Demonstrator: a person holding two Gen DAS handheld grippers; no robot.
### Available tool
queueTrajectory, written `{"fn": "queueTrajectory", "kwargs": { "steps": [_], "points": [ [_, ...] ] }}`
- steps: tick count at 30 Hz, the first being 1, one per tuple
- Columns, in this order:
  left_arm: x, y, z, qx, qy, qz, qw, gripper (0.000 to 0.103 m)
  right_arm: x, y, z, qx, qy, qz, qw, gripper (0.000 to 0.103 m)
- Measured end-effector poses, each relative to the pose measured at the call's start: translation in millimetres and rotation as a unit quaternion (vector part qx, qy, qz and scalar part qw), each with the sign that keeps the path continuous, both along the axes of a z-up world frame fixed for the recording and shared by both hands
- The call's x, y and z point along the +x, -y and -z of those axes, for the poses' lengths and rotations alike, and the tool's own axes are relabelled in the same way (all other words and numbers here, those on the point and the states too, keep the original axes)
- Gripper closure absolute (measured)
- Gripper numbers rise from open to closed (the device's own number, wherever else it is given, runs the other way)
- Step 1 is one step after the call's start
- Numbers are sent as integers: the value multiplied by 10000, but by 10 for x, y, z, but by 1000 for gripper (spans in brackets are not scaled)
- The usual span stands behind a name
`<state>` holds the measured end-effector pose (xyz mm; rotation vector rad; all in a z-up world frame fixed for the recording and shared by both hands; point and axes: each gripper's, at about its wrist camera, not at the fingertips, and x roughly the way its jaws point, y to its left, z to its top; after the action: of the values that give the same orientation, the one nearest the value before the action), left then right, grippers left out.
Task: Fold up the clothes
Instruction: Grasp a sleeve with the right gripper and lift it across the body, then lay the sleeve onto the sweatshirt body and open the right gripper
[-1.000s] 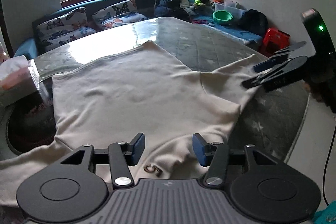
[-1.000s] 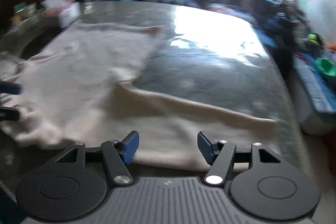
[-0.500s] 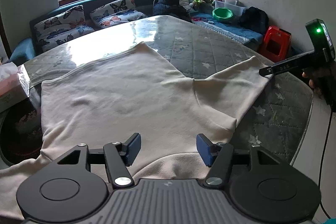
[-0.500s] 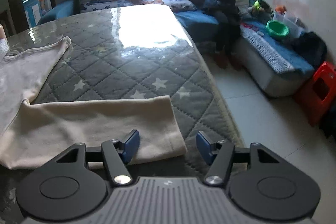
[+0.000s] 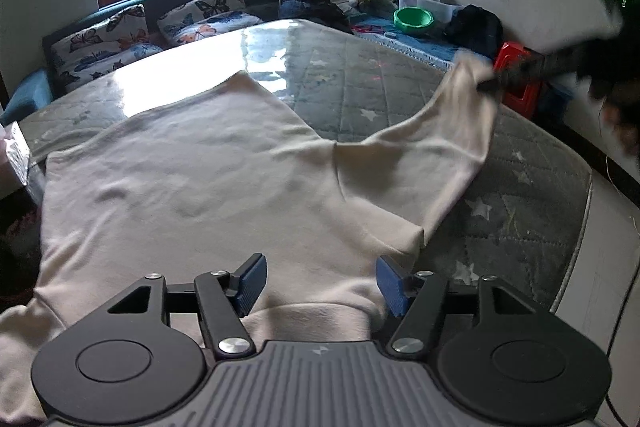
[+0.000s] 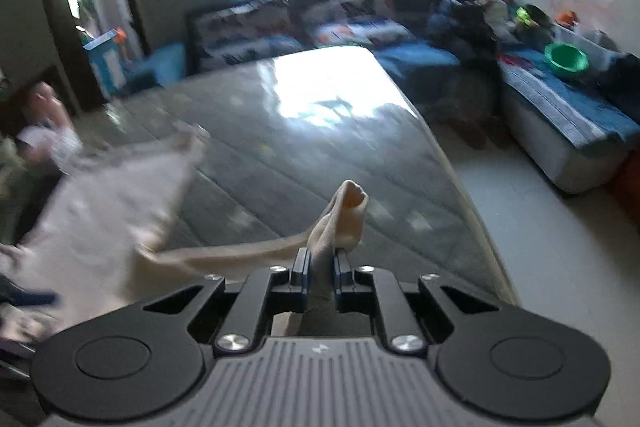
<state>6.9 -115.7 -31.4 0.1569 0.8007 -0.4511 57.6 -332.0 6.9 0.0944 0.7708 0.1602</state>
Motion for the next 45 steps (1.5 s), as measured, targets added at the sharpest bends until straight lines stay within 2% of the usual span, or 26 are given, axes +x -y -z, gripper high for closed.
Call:
{"fn": "queueTrajectory", "kwargs": {
  "steps": [6,10,17,22,29,31,35,38,41,45],
  "points": [
    [-38,-125,-17,-129,11,-122,9998,38,-24,-538,-657,405,371,-968,9938,94],
    [-123,-414,-154,-239,193,-387,9988,34,7,-1040,-896,530,457,-1678,9833,94],
    [-280,-1001,-253,-375,346,-1070,9930,32,86,-1996,-879,505,317,-2719,9605,94],
    [-366,-1286,-207,-350,237,-1413,9891,32,120,-2464,-621,343,52,-3069,9511,94],
    [-413,-1518,-169,-382,192,-1716,9842,29,143,-2796,-209,334,-387,-3257,9441,93],
    [-408,-1526,-159,-380,178,-1731,9840,29,152,-2838,-134,299,-414,-3295,9428,87],
    [-414,-1538,-150,-366,169,-1750,9837,29,167,-2800,-84,308,-449,-3300,9424,85],
    [-437,-1583,-176,-389,237,-1808,9825,29,143,-2635,-82,40,-410,-3174,9474,85],
    [-420,-1627,-208,-499,243,-1950,9792,30,140,-2428,20,-437,-443,-2897,9551,85],
    [-358,-1552,-202,-501,231,-1904,9802,31,186,-2152,236,-630,-598,-2485,9647,85]
  ]
}}
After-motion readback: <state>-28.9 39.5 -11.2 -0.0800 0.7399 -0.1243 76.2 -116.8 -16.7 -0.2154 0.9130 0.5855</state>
